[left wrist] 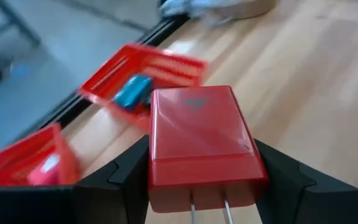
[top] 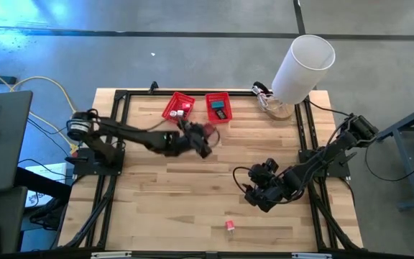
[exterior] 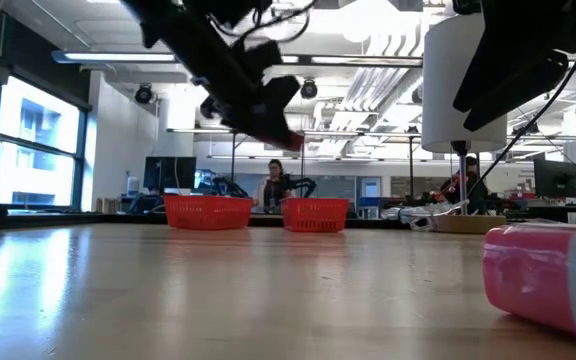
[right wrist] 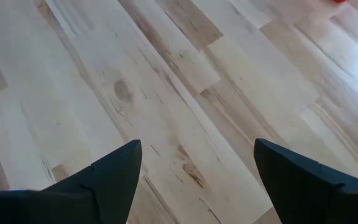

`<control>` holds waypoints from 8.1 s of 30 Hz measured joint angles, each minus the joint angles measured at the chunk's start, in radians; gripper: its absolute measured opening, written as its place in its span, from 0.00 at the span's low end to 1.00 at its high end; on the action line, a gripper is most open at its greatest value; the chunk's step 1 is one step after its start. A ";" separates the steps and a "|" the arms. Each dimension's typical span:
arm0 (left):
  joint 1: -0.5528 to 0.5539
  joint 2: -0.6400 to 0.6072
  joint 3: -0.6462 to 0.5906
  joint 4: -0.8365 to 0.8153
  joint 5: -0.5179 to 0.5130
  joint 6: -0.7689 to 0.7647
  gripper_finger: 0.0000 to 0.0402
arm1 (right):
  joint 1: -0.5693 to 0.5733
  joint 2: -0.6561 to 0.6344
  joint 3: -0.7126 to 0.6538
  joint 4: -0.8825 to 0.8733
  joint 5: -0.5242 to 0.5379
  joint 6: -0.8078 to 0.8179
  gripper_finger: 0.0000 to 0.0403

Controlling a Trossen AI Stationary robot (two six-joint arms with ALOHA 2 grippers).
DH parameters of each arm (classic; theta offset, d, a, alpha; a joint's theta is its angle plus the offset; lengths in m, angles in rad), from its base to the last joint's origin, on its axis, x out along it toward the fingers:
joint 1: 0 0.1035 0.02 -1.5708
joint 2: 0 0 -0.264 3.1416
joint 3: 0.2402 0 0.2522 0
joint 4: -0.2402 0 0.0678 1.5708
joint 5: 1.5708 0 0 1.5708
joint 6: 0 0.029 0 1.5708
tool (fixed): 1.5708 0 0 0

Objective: Pick & Place Office items
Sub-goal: Put the red charger adapter into the left red bin, then put the pink charger adapter into the left red bin

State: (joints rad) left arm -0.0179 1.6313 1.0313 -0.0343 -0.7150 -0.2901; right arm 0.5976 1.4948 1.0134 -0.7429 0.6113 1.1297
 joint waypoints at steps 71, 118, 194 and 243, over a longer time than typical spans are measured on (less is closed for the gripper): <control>0.281 -0.213 -0.004 -0.414 0.202 0.126 0.71 | 0.013 0.001 0.047 0.375 -0.124 -0.336 0.67; -0.220 -0.338 -0.004 -0.796 0.295 -0.208 0.72 | 0.032 0.606 0.726 -0.170 -0.538 0.392 0.48; -0.397 -0.506 -0.024 -0.767 0.296 -0.100 0.71 | -0.069 0.746 1.013 -0.226 -0.108 -0.123 0.29; -0.321 -0.594 -0.566 0.744 0.654 0.328 0.71 | -0.178 0.695 1.234 0.131 0.194 -0.873 0.29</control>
State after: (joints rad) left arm -0.3389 1.0370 0.4652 0.7098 -0.0612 0.0381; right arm 0.4193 2.1899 2.2478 -0.6124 0.8053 0.2569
